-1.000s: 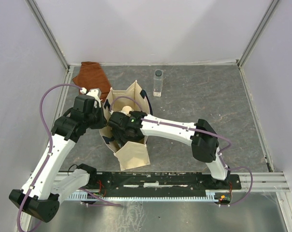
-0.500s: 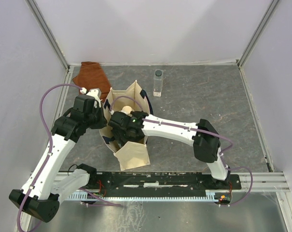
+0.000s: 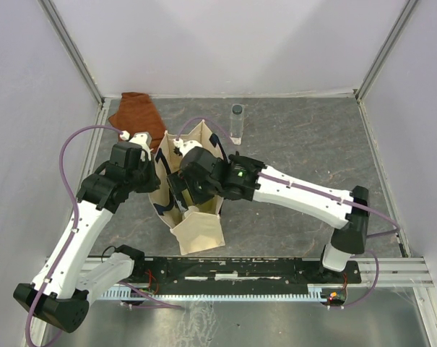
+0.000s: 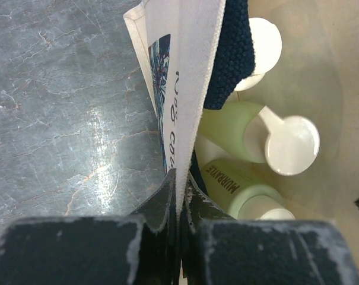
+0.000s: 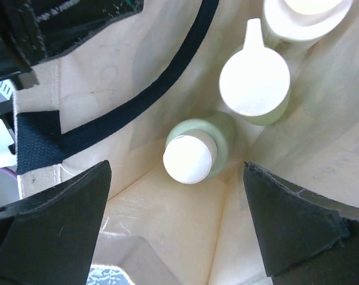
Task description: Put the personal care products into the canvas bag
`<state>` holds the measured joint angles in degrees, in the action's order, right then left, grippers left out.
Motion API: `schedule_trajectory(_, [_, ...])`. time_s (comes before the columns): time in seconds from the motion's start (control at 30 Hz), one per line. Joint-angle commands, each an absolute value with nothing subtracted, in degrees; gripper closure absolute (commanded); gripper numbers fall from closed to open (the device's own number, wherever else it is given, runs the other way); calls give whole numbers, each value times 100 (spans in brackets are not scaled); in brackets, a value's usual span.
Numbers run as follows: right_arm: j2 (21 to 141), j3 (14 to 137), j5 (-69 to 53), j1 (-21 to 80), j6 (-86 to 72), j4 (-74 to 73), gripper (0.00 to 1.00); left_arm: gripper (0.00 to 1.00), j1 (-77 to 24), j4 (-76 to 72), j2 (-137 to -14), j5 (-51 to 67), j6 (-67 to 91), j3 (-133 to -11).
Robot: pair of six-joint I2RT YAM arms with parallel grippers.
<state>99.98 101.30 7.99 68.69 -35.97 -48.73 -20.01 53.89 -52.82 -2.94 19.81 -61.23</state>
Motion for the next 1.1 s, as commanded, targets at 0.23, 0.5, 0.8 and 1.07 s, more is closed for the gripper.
schedule_trajectory(0.23, [8769, 10022, 1630, 6399, -3395, -4623, 0, 97, -1995, 4926, -5098, -398, 1704, -6285])
schedule_trajectory(0.5, [8521, 10469, 986, 4757, -3279, -4813, 0, 97, -1994, 4931, -5137, -413, 1679, -6284])
schedule_trajectory(0.8, [10069, 11734, 807, 3603, -2824, -4789, 0, 97, -1984, 4923, -5133, -483, 1617, -6203])
schedule_trajectory(1.07, [11817, 13217, 1316, 3073, -2225, -4579, 0, 97, -1989, 4823, -5098, -526, 1552, -6028])
